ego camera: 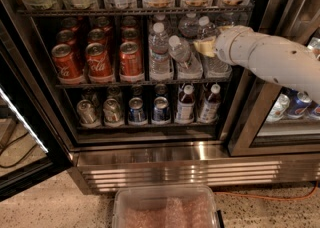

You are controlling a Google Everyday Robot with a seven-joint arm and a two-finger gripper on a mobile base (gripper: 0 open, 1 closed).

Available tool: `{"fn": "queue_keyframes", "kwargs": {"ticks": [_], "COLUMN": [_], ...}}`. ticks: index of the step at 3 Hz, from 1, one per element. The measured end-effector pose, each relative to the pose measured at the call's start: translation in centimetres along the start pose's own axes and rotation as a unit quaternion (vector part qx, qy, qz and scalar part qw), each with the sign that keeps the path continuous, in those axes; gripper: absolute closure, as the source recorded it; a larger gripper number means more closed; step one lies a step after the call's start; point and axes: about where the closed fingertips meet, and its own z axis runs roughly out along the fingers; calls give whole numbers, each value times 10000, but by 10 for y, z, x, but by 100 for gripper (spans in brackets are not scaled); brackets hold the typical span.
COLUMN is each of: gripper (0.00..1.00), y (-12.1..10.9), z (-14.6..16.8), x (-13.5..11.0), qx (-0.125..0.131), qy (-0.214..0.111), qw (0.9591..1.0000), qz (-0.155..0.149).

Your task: Pick water bottle from middle shelf of fridge

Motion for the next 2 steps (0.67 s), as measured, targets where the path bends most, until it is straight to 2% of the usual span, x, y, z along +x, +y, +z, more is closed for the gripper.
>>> {"fn": "queue_keyframes", "kwargs": {"ticks": [1, 2], "gripper": [100, 100], "y": [-12, -26], "z": [-26, -57], "x": [-2, 4], "qx": [305, 681], "qy": [-385, -668], "qw": [9986, 9946], "qz": [214, 410]}}
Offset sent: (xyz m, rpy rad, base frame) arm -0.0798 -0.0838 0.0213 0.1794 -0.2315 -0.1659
